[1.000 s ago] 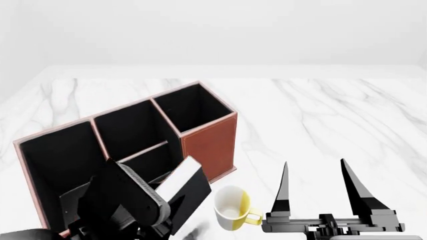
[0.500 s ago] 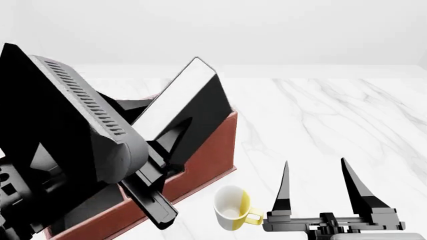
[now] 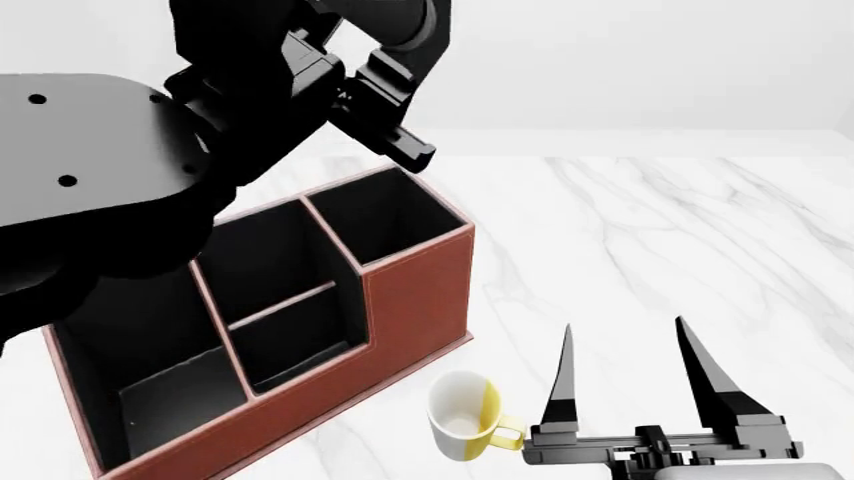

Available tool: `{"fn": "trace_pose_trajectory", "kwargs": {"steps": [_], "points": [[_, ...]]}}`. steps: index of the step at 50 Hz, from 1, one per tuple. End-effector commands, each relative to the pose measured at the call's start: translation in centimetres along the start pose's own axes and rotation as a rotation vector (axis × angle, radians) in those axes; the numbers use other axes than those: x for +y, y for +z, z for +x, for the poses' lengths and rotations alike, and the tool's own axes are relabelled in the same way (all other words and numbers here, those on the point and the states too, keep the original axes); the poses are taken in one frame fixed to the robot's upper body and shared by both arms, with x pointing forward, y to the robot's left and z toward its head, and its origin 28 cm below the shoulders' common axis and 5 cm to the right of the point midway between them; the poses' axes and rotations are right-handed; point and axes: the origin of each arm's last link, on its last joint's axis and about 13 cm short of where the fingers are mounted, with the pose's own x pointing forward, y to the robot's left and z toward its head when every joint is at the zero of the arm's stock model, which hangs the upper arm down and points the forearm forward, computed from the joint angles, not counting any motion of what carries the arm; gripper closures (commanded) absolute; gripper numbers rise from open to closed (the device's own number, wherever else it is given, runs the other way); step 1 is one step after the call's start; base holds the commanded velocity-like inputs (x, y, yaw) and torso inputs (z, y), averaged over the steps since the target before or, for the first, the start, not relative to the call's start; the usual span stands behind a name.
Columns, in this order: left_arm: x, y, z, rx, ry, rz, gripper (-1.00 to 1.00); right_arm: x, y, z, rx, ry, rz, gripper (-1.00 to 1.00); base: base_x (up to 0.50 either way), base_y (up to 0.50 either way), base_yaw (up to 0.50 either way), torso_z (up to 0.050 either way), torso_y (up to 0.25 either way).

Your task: Pick up the book and place it in the right compartment of the caddy.

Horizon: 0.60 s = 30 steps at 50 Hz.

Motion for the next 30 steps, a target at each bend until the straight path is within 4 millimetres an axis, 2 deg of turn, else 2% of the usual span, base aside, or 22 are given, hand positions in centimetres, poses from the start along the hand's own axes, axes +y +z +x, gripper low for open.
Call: {"fn": "trace_pose_trajectory", "kwargs": {"steps": [1, 5, 6, 13, 30], "points": [[1.5, -0.7, 4.2, -0.004, 0.117, 0.118, 1.0, -0.1, -0.3, 0.1, 0.023, -0.007, -0.022, -1.0, 0.0, 0.0, 0.0, 0.0, 0.0], [1.2, -1.2, 4.5, 0.067, 0.077, 0.112, 1.0, -0.1, -0.3, 0.1, 0.022, -0.006, -0.025, -1.0, 0.0, 0.0, 0.0, 0.0, 0.003], [1.2, -1.3, 4.4, 0.153, 0.018, 0.09, 1.0, -0.1, -0.4, 0.1, 0.023, -0.006, -0.025, -1.0, 0.0, 0.0, 0.0, 0.0, 0.0], [1.0, -1.2, 3.5, 0.257, -0.188, -0.003, 1.0, 0.0, -0.4, 0.1, 0.023, -0.007, -0.028, -1.0, 0.0, 0.0, 0.0, 0.0, 0.002], [1.1, -1.8, 4.2, 0.286, -0.143, 0.013, 1.0, 0.0, -0.3, 0.1, 0.022, -0.006, -0.032, -1.0, 0.0, 0.0, 0.0, 0.0, 0.002]]}}
